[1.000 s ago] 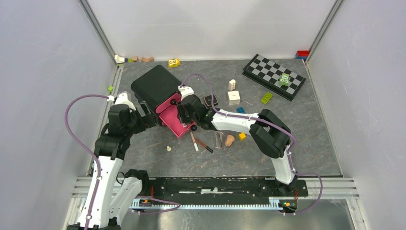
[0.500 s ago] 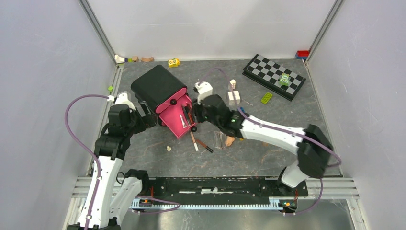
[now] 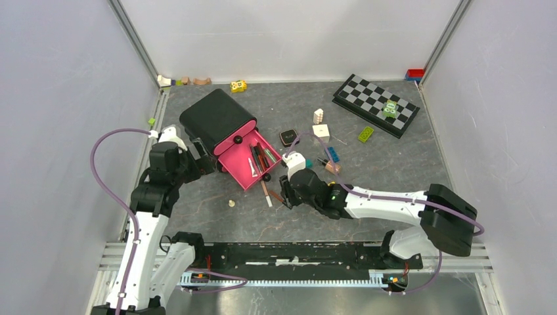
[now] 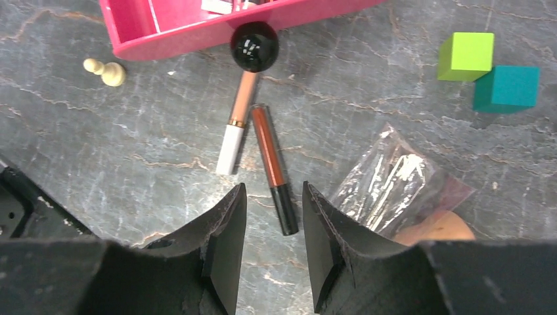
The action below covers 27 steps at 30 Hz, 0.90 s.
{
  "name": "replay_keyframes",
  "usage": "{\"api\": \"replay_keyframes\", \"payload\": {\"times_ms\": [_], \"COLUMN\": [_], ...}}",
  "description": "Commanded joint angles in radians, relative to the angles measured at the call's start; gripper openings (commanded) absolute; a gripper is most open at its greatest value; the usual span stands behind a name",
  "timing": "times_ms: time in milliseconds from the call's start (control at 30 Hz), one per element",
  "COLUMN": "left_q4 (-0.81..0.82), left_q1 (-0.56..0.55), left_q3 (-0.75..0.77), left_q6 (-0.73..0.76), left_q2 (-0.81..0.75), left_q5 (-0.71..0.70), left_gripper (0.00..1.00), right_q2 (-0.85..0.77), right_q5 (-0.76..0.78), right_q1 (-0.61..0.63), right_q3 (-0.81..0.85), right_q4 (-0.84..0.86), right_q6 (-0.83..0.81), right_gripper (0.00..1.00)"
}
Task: Organize the makeup
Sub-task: Pick up the makeup from the center of the board.
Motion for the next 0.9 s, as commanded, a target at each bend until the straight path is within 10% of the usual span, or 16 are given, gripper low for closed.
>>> {"api": "replay_keyframes", "payload": {"times_ms": [0, 867], "left_q4": [0.019, 0.025], "left_q1": [-0.004, -0.004], "left_q3": [0.008, 0.004], "left_q6": [0.013, 0.013], "left_q2": [0.012, -0.001], "left_q5": [0.028, 0.034], "left_gripper": [1.00, 1.00], "right_q2": [0.009, 0.360], "right_q5": [0.054, 0.086], "right_q1": [0.046, 0.100], "right_q3": [0.029, 0.191], "right_q4": [0.089, 0.126], "right_q6": [0.052, 0.078], "right_gripper": [0.44, 0.46]}}
